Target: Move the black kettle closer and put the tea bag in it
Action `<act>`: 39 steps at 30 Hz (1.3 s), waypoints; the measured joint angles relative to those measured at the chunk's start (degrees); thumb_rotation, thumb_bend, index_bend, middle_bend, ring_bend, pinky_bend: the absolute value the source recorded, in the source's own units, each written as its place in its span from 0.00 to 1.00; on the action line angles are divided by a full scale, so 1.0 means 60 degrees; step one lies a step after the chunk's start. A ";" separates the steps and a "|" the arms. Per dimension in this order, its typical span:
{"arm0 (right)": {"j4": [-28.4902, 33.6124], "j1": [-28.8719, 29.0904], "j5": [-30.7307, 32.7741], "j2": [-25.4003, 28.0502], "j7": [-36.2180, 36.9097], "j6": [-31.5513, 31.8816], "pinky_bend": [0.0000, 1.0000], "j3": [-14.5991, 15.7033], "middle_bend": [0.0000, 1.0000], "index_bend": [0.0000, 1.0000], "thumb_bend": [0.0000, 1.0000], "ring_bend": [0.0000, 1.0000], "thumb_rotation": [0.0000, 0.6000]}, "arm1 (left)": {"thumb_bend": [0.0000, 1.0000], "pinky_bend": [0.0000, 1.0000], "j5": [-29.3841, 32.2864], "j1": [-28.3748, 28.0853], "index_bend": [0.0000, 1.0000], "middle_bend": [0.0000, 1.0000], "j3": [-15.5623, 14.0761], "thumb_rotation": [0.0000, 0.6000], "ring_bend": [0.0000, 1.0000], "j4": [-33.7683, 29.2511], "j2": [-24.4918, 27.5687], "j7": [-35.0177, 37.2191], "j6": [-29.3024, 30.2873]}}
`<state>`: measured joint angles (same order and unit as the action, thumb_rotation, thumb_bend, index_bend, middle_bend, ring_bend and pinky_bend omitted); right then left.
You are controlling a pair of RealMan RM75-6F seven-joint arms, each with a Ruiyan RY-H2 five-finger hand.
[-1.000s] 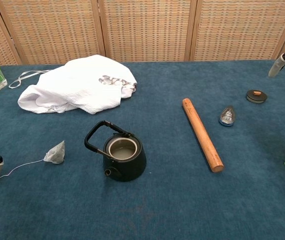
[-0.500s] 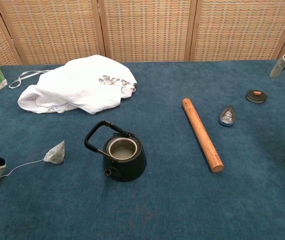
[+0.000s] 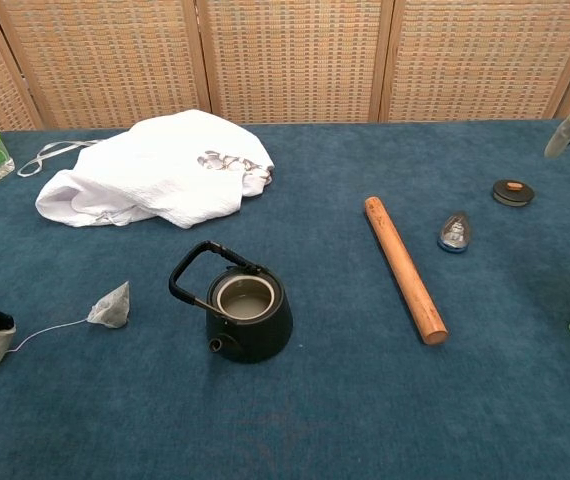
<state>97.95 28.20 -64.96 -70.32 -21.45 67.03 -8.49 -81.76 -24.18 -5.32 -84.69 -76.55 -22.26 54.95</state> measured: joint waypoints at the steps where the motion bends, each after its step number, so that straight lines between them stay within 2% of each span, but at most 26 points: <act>1: 0.0003 -0.0001 0.0001 0.0004 0.0001 -0.0002 0.27 -0.0001 0.31 0.32 0.29 0.17 1.00 | 0.32 0.68 0.0017 -0.0003 0.50 0.76 0.0000 1.00 0.69 0.0007 -0.0013 -0.0001 -0.0006; 17: -0.0013 -0.0048 0.0082 0.0021 -0.0006 -0.0059 0.27 -0.0005 0.31 0.32 0.29 0.17 1.00 | 0.32 0.68 0.0133 -0.0087 0.52 0.76 0.0015 1.00 0.69 0.0020 -0.0093 0.0003 -0.0059; 30: -0.0030 -0.0067 0.0111 0.0044 0.0031 -0.0118 0.27 -0.0012 0.31 0.32 0.29 0.17 1.00 | 0.44 0.68 0.0158 -0.0132 0.54 0.77 0.0005 1.00 0.70 0.0027 -0.0124 0.0095 -0.0065; 39: -0.0018 -0.0097 0.0112 0.0087 0.0076 -0.0120 0.27 -0.0016 0.31 0.32 0.29 0.17 1.00 | 0.47 0.68 0.0187 -0.0148 0.57 0.77 0.0015 1.00 0.70 0.0021 -0.0161 0.0155 -0.0056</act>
<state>97.85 27.62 -64.29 -69.80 -20.99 66.31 -8.58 -80.64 -25.07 -5.24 -84.56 -77.51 -21.33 54.61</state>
